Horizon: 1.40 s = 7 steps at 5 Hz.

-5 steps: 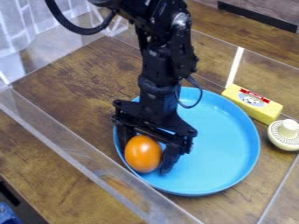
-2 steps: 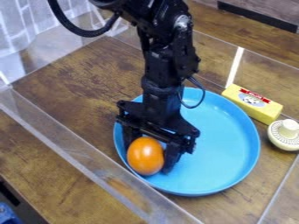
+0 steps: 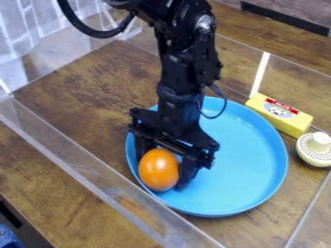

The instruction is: Remove the orange ball from inside the blue tray and put it on the table

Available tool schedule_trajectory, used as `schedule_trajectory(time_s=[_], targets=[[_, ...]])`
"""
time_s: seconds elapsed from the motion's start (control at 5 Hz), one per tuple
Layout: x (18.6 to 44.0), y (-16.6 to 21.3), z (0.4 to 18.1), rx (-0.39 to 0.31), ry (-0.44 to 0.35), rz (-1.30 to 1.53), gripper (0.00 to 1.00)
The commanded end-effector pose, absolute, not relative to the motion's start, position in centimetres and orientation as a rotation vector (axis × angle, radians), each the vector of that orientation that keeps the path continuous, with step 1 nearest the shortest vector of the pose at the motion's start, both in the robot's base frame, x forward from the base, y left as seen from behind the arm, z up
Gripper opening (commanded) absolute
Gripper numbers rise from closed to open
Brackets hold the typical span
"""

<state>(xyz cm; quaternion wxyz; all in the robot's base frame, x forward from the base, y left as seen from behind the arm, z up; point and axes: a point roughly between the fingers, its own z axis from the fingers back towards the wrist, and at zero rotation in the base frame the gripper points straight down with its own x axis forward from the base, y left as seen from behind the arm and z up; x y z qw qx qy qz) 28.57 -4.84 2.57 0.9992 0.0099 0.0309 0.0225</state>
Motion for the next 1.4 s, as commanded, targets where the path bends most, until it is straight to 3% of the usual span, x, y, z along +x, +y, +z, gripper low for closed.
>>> schedule_trajectory(time_s=[0.0, 0.2, 0.6, 0.8, 1.0, 1.2], targets=[[29.8, -4.2, 5.2, 0.031, 0.021, 0.047, 0.0], [29.9, -3.7, 6.9, 0.048, 0.031, 0.044, 0.0], [31.6, 0.5, 13.3, 0.121, 0.002, 0.06, 0.0], [30.8, 2.8, 15.9, 0.168, -0.023, 0.055, 0.0], [29.1, 4.0, 15.4, 0.172, -0.032, 0.048, 0.0], [27.8, 2.2, 15.1, 0.152, -0.039, 0.063, 0.0]])
